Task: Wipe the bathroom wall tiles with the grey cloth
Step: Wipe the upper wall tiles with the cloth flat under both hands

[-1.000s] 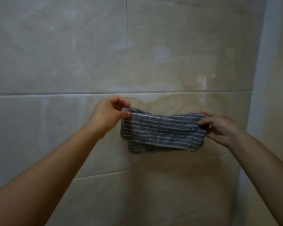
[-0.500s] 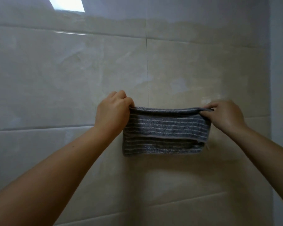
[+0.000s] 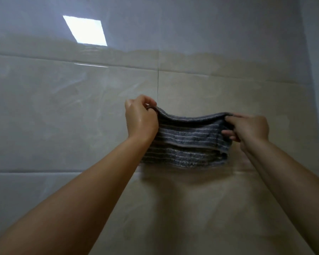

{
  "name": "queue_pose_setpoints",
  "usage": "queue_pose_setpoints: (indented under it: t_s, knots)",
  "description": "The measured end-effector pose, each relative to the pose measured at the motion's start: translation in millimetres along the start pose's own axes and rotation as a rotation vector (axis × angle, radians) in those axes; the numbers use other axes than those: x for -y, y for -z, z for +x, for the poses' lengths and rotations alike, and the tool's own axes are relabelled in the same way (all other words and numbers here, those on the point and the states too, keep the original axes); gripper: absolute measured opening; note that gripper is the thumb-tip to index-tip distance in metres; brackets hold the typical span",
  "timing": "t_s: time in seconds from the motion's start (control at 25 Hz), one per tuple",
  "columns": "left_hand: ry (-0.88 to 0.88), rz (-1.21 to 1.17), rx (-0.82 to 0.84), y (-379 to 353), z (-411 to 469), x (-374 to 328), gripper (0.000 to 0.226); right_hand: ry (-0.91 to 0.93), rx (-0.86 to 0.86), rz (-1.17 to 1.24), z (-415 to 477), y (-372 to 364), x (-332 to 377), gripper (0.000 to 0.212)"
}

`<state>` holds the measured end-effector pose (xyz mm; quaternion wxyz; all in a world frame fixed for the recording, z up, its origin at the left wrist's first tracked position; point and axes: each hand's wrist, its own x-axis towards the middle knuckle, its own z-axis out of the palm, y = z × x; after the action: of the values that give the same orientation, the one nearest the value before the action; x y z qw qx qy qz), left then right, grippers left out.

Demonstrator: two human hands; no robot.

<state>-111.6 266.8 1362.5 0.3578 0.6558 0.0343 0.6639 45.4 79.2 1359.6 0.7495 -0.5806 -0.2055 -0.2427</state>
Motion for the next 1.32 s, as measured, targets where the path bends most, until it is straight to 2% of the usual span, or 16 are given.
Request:
queue_pose_setpoints:
  t_s: [0.12,0.32,0.44,0.6,0.68,0.76,0.84,0.92,1.0,1.2,1.32]
  knots:
    - [-0.168,0.112,-0.092,-24.5,10.2,-13.2,0.02,0.175,-0.022,0.004,32.2,-2.6,6.6,0.006]
    - [-0.319,0.194,-0.163,-70.2,27.8,-16.4,0.016,0.355,-0.136,-0.053,74.8,4.4,16.7,0.017]
    - [-0.477,0.26,-0.089,-97.8,26.6,-12.2,0.023,0.394,-0.177,-0.09,97.6,12.1,10.6,0.017]
    - [-0.824,0.556,0.035,-113.2,30.7,8.3,0.033,0.625,-0.165,-0.179,105.8,9.0,-2.3,0.033]
    - [-0.867,0.739,0.061,-114.1,31.0,19.3,0.033,0.846,-0.159,-0.279,101.9,-0.7,-15.0,0.029]
    - [-0.867,0.922,0.119,-111.4,31.0,28.4,0.049,1.004,-0.174,-0.48,101.1,-14.0,-34.3,0.029]
    - [-0.82,1.016,0.186,-108.0,34.2,32.2,0.063,0.974,-0.098,-0.65,98.2,-20.1,-41.0,0.044]
    - [-0.798,1.079,0.214,-105.0,43.0,30.5,0.069,0.864,0.006,-0.821,93.1,-23.3,-35.1,0.06]
    - [-0.797,1.128,0.223,-103.4,55.0,25.1,0.072,0.84,0.034,-0.94,93.0,-28.0,-25.5,0.072]
    - [-0.697,1.052,0.339,-99.2,108.4,-5.6,0.077,0.713,0.13,-1.038,104.1,-45.5,25.4,0.067]
    - [-0.716,1.097,0.269,-102.7,127.8,-16.1,0.074,0.681,0.097,-0.999,107.7,-66.6,47.8,0.07]
